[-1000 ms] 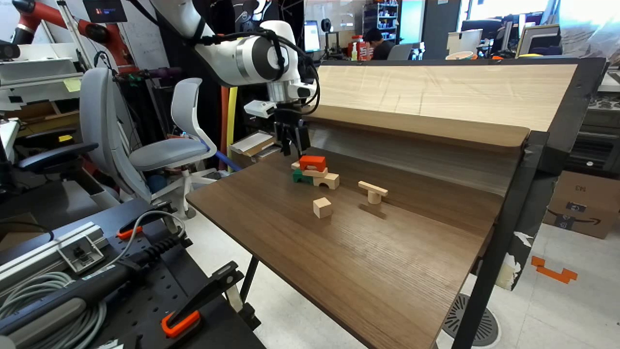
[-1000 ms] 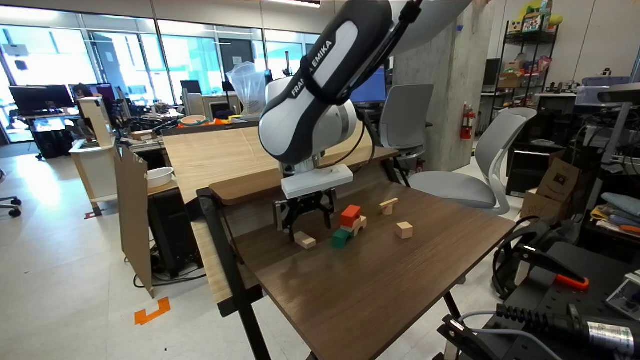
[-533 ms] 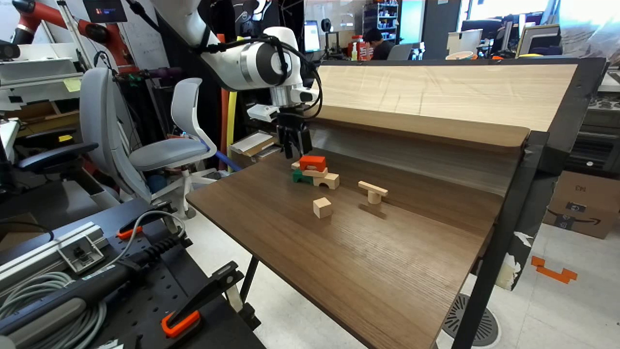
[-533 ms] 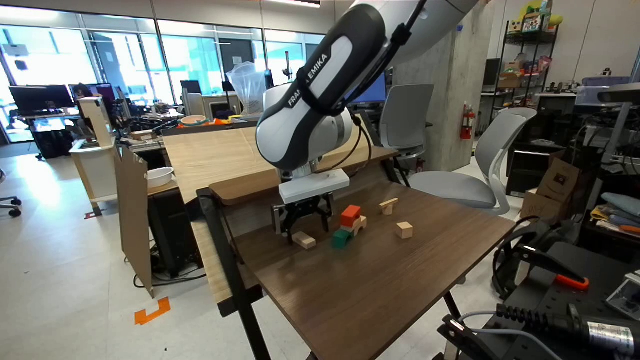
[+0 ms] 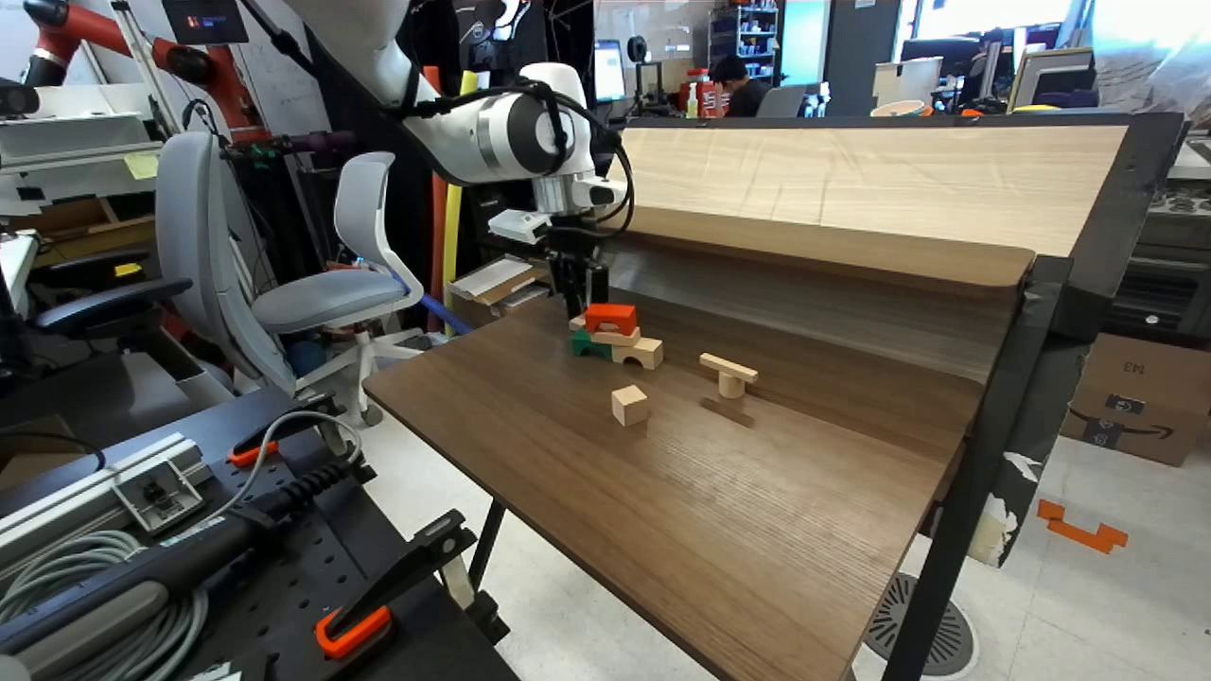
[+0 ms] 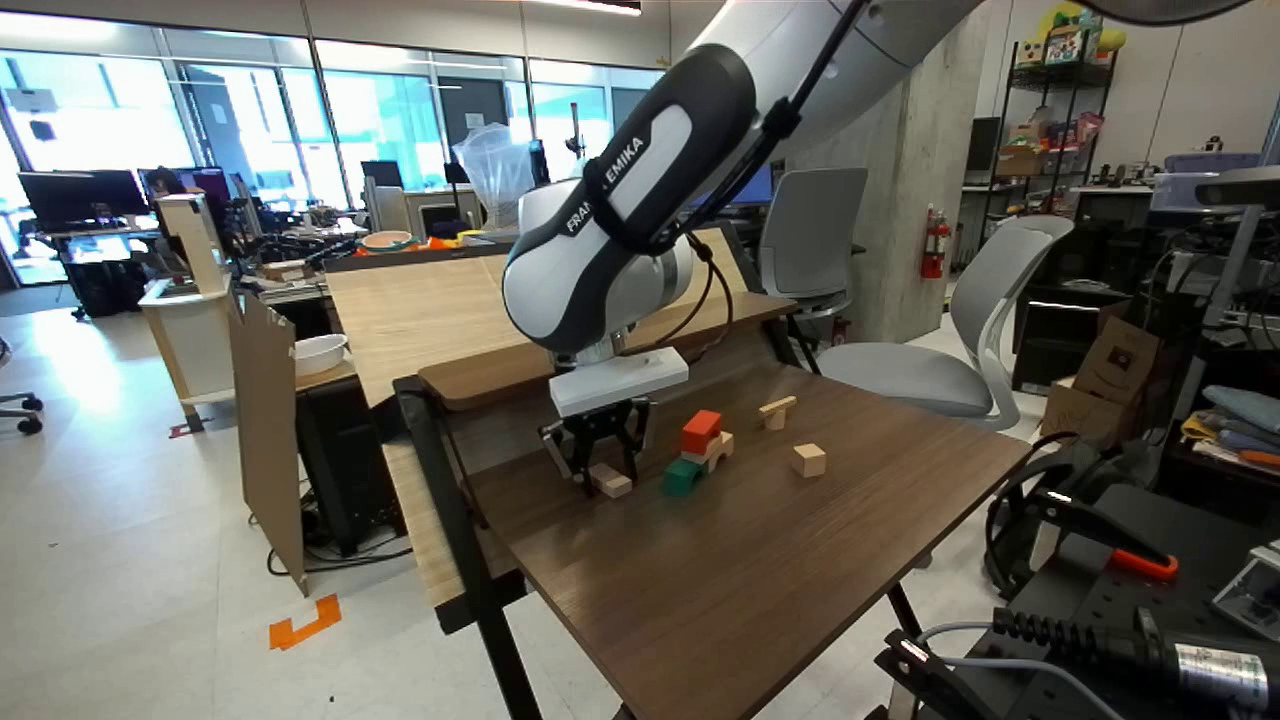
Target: Put the wooden block on top of the orange block
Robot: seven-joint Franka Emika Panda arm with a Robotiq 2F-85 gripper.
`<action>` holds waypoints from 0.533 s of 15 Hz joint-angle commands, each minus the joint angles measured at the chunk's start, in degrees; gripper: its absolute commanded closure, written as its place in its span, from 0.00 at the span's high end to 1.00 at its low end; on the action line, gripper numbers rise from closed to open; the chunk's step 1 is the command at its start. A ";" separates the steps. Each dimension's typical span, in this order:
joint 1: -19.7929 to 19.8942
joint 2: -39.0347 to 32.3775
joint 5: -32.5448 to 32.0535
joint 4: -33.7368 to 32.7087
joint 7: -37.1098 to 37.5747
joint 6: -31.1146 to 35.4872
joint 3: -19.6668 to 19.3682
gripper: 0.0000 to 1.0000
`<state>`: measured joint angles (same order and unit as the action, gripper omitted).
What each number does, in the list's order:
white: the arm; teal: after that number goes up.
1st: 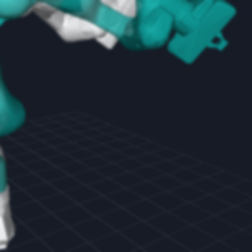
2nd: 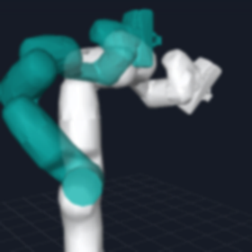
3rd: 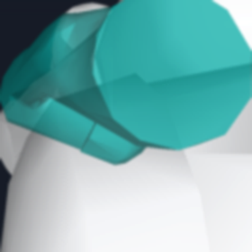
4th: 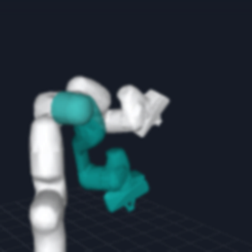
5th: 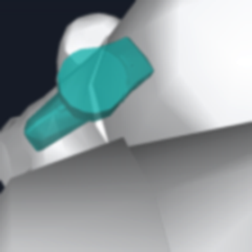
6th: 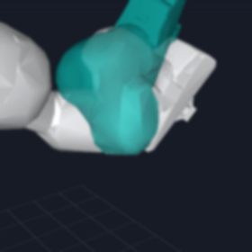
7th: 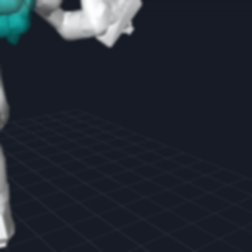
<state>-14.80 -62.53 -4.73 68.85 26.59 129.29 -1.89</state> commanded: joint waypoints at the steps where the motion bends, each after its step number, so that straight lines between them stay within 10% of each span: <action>1: -0.28 -2.85 1.08 -5.39 -0.67 -2.84 -0.29 0.27; 4: -0.62 -2.98 0.98 -6.05 -0.14 -2.19 -0.48 0.08; 8: -1.08 -1.87 0.91 -5.31 0.85 -1.80 -0.76 0.08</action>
<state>-15.07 -63.85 -4.73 65.69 26.72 129.18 -1.92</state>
